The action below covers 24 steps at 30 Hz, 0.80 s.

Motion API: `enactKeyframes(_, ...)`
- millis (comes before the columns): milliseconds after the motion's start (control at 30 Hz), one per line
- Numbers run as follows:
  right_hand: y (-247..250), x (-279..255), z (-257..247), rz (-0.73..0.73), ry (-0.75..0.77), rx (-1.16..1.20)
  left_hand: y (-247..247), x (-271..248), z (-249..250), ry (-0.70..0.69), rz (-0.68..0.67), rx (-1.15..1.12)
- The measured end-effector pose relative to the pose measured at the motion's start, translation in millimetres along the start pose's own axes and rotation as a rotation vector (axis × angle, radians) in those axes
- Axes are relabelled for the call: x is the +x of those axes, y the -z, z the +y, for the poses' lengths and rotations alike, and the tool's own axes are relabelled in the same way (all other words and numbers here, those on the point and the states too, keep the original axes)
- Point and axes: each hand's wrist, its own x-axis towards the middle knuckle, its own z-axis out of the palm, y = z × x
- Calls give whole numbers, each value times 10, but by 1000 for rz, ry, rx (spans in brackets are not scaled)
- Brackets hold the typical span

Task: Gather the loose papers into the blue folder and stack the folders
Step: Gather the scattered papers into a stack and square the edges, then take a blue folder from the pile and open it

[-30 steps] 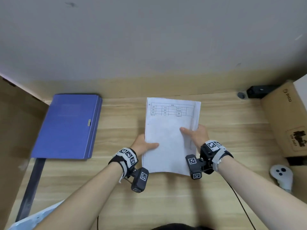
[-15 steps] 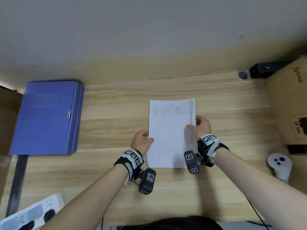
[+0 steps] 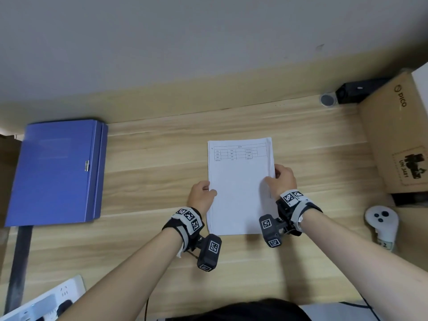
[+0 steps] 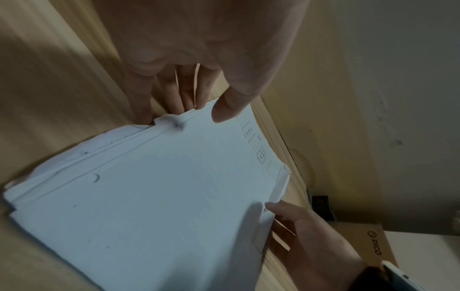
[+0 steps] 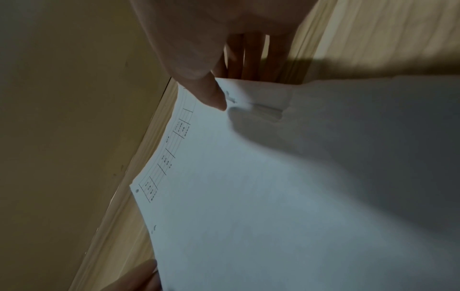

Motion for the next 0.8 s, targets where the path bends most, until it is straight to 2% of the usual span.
enactKeyframes(100, 11, -4, -28, 12, -4, 22, 52, -27, 37, -3, 12, -7)
enactKeyframes(200, 10, -48, -124, 122, 9, 28, 214, 18, 35, -19, 60, 6)
enactKeyframes(333, -106, -196, -371, 176, 126, 102, 628, 61, 70, -65, 162, 15)
enactKeyframes(400, -260, -270, -531, 143, 169, 151, 922, 79, 63, -82, 217, 15)
enactKeyframes(533, -701, -488, -937, 1, 145, 242, 1650, 107, -26, -127, 331, 24)
enactKeyframes(800, -1990, -978, -1841, -288, 157, 238, 3410, 341, -467, -130, 521, -1)
